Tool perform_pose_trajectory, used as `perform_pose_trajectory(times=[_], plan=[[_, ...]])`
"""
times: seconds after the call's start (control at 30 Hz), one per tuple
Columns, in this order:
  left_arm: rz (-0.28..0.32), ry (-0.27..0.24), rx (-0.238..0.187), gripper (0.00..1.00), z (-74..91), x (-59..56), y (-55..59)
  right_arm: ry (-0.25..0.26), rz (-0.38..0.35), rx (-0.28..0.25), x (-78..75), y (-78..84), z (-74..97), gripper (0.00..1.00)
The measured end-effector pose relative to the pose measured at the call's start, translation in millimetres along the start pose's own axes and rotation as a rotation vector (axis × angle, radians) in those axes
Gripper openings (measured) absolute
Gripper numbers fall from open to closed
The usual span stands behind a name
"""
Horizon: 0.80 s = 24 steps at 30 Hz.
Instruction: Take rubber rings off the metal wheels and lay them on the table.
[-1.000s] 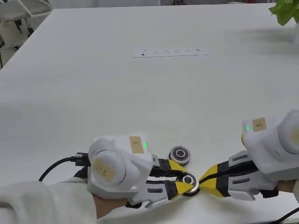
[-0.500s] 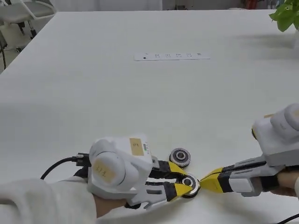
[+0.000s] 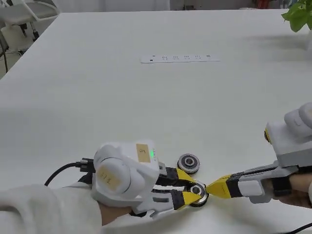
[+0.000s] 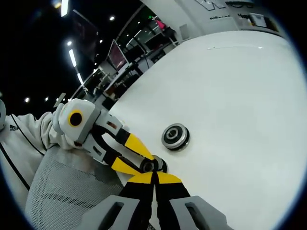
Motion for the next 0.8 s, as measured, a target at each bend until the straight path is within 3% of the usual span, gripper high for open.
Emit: perform_pose_trajectory(times=[0.8], plan=[[0.009,0.004,-0.011,0.14,1.2,-1.6,1.1,-0.016,0.006,-0.001,2.4,-1.6,0.5,0.0]])
Point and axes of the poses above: the centre of the closed fingertips' face, and the gripper's own axes: z roughly backward along the fingers, x roughly to its left, y roughly out of its underside, the point moved 5 cm from there along z, roughly backward along the fingers, and after that the axes turned 6 degrees about z, right-handed, at the moved point
